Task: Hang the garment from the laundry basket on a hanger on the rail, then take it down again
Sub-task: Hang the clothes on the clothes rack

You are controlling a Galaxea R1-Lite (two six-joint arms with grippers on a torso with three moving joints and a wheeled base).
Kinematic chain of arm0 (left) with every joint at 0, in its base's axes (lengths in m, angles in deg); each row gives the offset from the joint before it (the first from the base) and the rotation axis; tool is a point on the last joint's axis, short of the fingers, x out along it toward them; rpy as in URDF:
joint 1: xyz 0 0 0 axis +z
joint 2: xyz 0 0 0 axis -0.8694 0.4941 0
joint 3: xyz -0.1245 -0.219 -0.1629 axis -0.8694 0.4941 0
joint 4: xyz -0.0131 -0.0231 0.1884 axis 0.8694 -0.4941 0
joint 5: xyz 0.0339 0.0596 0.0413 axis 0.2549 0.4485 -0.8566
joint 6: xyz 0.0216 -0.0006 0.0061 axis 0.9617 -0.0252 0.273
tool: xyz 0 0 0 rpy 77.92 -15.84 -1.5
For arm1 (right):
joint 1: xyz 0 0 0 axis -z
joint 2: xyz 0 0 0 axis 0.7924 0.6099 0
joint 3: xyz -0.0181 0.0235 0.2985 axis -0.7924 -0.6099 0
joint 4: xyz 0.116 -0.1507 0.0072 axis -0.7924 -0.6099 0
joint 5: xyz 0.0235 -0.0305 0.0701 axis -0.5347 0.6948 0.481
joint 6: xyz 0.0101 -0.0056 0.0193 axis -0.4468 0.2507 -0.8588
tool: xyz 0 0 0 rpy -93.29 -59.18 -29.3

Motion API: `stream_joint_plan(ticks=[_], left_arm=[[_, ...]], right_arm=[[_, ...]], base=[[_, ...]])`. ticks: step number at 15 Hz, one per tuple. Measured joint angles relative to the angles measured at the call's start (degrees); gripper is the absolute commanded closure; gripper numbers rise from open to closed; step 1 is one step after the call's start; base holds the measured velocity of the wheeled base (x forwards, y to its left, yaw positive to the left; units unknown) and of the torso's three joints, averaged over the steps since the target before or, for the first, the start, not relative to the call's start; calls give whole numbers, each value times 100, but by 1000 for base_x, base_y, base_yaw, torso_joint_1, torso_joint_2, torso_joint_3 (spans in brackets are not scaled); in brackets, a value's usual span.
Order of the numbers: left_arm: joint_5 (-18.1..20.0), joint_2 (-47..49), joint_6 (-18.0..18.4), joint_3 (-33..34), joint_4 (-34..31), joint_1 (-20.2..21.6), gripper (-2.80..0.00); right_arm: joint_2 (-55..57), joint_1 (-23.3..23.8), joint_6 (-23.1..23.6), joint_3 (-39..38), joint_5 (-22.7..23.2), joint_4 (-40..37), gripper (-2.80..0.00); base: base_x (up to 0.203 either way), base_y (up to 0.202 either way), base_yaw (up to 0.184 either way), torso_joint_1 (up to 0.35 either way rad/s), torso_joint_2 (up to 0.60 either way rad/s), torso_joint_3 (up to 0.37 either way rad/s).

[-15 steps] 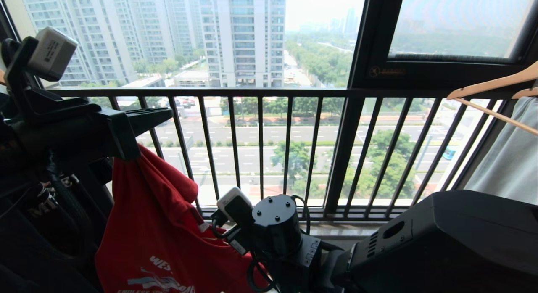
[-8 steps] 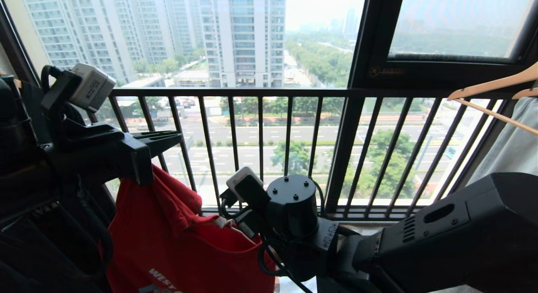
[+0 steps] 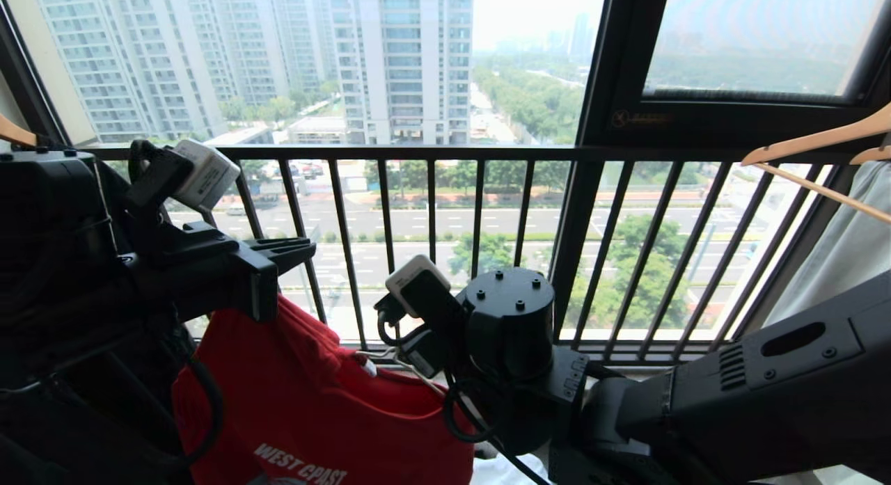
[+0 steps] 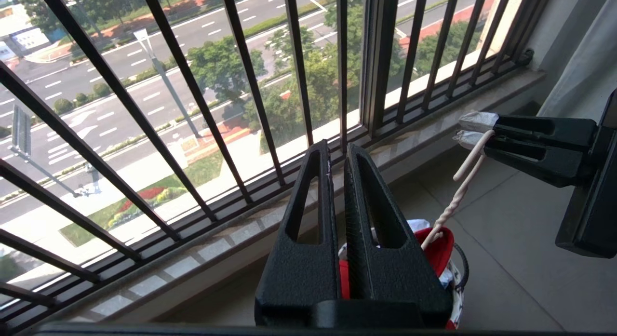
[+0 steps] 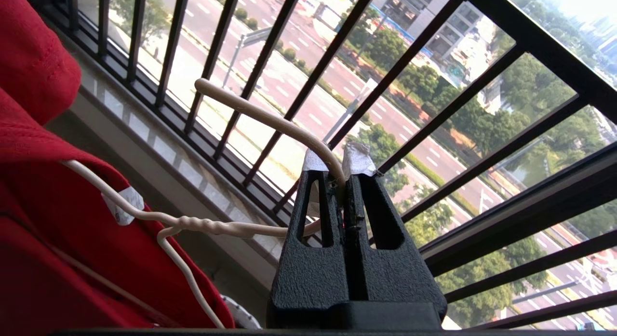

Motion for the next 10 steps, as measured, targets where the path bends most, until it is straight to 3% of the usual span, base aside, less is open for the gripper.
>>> stream_joint_plan(ticks=[5,10], left_arm=[[-291,231,2,-101,4,-15,0],[-331,411,-29,-163,1,0,0]], right_arm=[[-125,39,56,-4,-46,5,0],[-224,83,58,-20,-94,2,0]], base=[[0,0,0,0,0,0],[0,0,0,0,0,0]])
